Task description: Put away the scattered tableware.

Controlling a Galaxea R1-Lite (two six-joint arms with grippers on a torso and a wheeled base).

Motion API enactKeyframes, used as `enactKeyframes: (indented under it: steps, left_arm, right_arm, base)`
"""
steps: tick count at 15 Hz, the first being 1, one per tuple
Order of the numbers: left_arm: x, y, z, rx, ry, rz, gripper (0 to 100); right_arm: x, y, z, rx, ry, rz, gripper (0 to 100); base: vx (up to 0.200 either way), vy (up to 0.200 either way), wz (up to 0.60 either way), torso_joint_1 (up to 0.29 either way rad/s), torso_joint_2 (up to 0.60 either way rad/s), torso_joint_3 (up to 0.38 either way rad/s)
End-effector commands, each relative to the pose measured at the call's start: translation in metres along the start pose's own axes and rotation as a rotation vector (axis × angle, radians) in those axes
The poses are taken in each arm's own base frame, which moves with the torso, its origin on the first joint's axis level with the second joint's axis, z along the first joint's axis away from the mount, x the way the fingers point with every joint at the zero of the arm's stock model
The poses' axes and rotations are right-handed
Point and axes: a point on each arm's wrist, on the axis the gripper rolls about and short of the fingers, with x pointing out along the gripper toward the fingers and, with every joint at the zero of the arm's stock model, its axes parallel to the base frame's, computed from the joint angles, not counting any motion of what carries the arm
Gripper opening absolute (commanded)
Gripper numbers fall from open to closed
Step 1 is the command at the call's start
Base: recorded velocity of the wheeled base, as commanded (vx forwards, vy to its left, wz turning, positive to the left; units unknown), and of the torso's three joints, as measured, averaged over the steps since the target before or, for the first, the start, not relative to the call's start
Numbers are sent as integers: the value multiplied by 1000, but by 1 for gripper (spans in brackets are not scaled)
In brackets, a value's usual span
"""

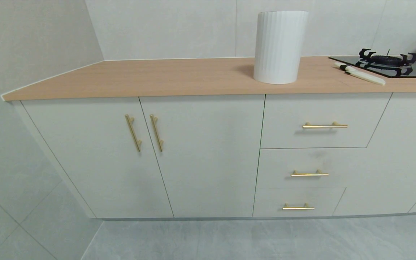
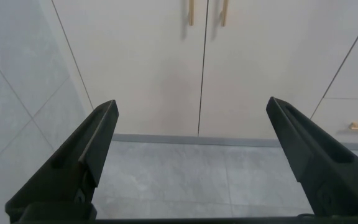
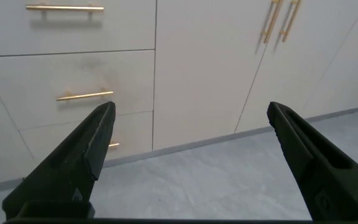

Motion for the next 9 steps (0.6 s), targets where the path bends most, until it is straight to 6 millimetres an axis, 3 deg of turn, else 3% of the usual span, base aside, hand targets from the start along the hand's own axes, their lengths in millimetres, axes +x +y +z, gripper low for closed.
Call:
enactKeyframes:
  steps: [1,3,5,9]
  left_arm:
    - [0,0,0,0,0,0,100]
    - [0,0,0,0,0,0,100]
    - [0,0,0,0,0,0,100]
    - [0,0,0,0,0,0,100]
  right_arm:
    - [-3,1,-17,12,10,-70,100]
    - [-3,2,-18,89,12,-29,100]
    - [-3,6,-20,147,23,142,100]
    - [-4,11,-24,160,65,340,100]
  base:
    - [0,0,0,0,0,0]
    - [0,0,0,0,0,0]
    - [0,0,0,0,0,0]
    - [0,0,0,0,0,0]
